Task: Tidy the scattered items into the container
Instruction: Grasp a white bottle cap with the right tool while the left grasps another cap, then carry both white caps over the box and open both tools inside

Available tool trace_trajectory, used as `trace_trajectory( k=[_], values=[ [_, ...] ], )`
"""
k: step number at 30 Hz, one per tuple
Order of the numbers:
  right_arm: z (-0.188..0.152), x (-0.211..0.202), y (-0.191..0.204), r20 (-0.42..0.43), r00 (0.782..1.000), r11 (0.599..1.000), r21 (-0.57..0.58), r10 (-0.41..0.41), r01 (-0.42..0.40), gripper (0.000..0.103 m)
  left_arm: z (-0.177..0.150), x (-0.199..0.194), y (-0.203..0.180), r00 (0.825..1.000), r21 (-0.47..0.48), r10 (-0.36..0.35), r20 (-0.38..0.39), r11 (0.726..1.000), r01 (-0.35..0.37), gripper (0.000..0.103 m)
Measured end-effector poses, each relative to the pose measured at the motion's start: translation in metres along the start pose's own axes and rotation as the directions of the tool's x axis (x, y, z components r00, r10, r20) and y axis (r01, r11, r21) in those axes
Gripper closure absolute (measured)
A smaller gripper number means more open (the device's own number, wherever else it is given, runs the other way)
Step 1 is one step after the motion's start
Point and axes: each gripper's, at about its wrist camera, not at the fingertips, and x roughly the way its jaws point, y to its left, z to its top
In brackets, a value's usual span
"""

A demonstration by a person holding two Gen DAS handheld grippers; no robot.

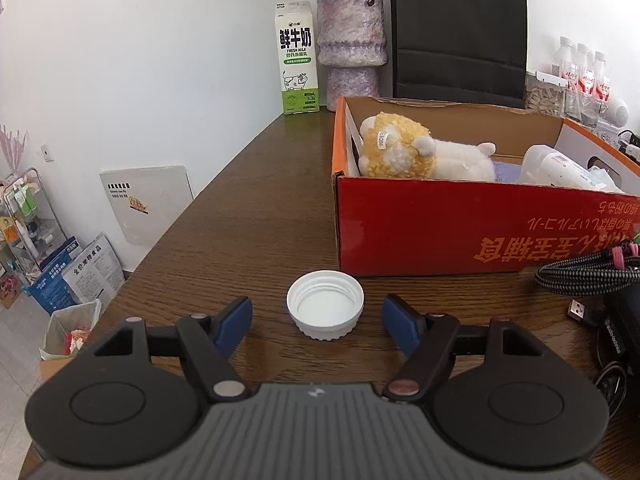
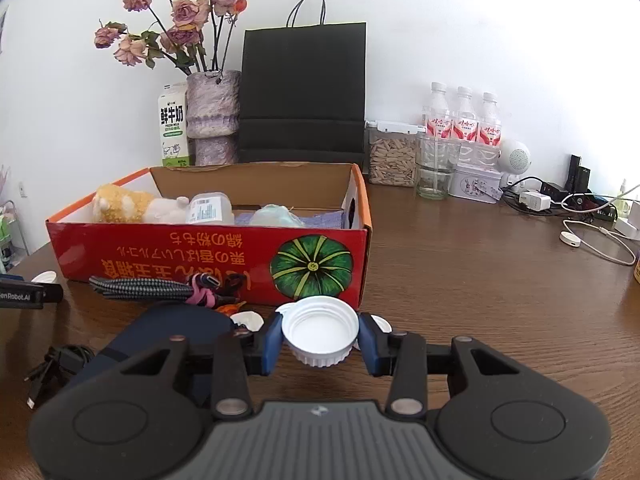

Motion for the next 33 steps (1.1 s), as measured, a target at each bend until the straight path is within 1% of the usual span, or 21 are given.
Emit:
trace_trajectory(
  k=[1, 3, 4, 5, 10, 14, 17, 22, 28, 29, 33],
  values=[
    [0.000, 0.000, 0.000, 0.001, 1.000, 1.000, 0.001, 0.001, -0.001, 0.064, 0.000, 0.000, 0.001, 1.000, -0.005, -0.008, -0.001, 1.000, 0.008, 0.032],
    [0.000, 0.000, 0.000, 0.002, 1.000, 1.000, 0.005, 0.001, -0.001, 0.064, 0.000, 0.000, 0.001, 0.999, -0.011, -0.032, 0.002, 0.999, 0.032, 0.042],
    [0.000, 0.000, -0.001, 0.002, 1.000, 1.000, 0.007, 0.001, -0.001, 0.064, 0.000, -0.001, 0.001, 0.999, -0.012, -0.040, 0.006, 0.999, 0.040, 0.053],
    [0.000, 0.000, -0.001, 0.003, 1.000, 1.000, 0.010, 0.001, -0.001, 0.064, -0.001, -0.002, 0.001, 0.999, -0.012, -0.044, 0.009, 0.999, 0.044, 0.061],
    [0.000, -0.001, -0.002, 0.007, 1.000, 1.000, 0.015, 0.001, -0.001, 0.064, -0.001, -0.003, 0.005, 0.998, -0.041, -0.065, 0.021, 0.997, 0.066, 0.062],
    [0.000, -0.002, -0.003, 0.012, 1.000, 1.000, 0.018, -0.001, 0.001, 0.064, -0.001, -0.008, 0.007, 0.997, -0.058, -0.057, 0.047, 0.997, 0.059, 0.062],
    [-0.001, -0.003, -0.003, 0.020, 1.000, 1.000, 0.022, -0.003, 0.002, 0.064, -0.002, -0.014, 0.009, 0.996, -0.076, -0.038, 0.084, 0.996, 0.044, 0.062],
    [-0.001, -0.007, -0.004, 0.043, 0.999, 1.000, 0.025, -0.009, 0.008, 0.064, -0.005, -0.026, 0.015, 0.988, -0.120, 0.007, 0.152, 0.993, 0.012, 0.062],
    [-0.001, -0.013, -0.004, 0.088, 0.996, 0.999, 0.036, 0.002, -0.006, 0.064, -0.005, -0.034, 0.015, 0.977, -0.135, 0.038, 0.207, 0.991, -0.010, 0.062],
    [-0.001, -0.014, -0.004, 0.098, 0.995, 0.999, 0.035, 0.007, -0.010, 0.064, -0.004, -0.035, 0.014, 0.977, -0.135, 0.038, 0.212, 0.991, -0.009, 0.062],
    [0.006, -0.018, 0.002, 0.137, 0.990, 1.000, 0.017, 0.018, -0.021, 0.064, 0.003, -0.047, 0.015, 0.967, -0.157, 0.011, 0.253, 0.987, 0.030, 0.062]
  ],
)
